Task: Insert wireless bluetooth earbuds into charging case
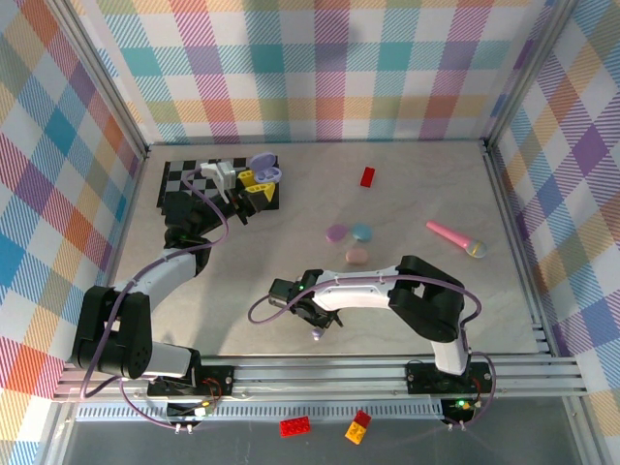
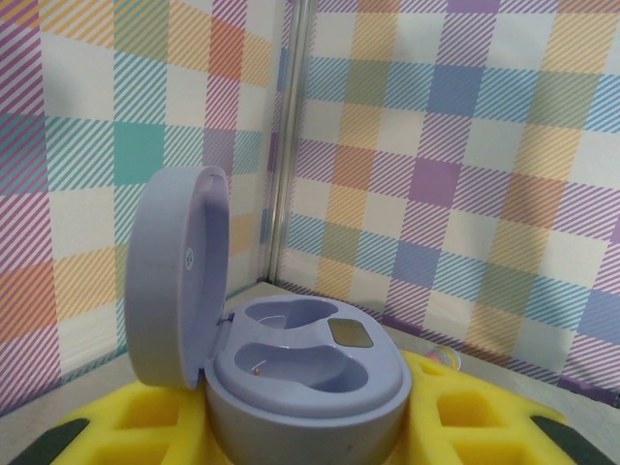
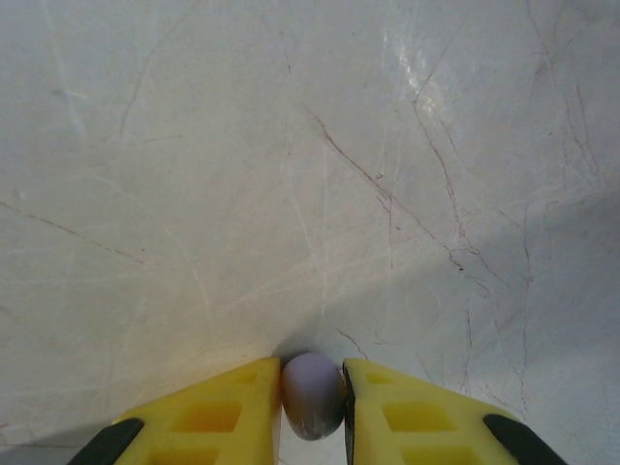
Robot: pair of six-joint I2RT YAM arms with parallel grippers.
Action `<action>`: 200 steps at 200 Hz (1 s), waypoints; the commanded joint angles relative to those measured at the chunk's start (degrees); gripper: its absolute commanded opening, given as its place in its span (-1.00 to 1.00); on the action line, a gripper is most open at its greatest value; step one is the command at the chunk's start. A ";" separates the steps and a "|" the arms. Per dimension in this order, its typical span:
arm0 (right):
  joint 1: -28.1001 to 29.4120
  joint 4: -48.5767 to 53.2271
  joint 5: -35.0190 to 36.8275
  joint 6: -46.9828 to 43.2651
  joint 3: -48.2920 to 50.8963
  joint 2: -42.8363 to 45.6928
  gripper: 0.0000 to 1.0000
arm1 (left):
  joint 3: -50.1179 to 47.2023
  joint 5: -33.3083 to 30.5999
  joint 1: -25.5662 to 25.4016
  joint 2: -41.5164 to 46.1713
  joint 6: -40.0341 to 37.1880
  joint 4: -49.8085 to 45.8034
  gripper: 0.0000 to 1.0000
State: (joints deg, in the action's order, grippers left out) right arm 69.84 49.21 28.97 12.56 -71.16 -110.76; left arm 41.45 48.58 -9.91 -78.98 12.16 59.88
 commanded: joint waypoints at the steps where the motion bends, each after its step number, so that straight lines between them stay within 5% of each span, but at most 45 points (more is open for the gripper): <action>1: 0.20 1.30 -0.83 -0.10 -0.25 -0.78 -0.64 | 1.09 1.52 0.75 0.85 0.05 1.21 -0.50; 70: -8.47 -4.61 -10.10 5.68 3.92 13.38 -0.64 | 1.00 1.48 -0.08 0.84 -2.17 -1.17 -0.50; 130: -27.19 -13.39 -37.57 9.84 11.44 33.10 -0.63 | 0.77 0.47 -4.42 0.83 -8.05 -7.93 -0.51; 200: -50.78 -16.34 -70.85 17.65 16.00 37.94 -0.65 | -0.23 -1.52 -13.46 0.87 -14.94 -15.58 -0.51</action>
State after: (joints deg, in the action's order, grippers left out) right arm 23.53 35.46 -25.82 25.82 -56.99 -74.50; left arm 41.45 47.31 -21.52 -78.98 0.10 45.23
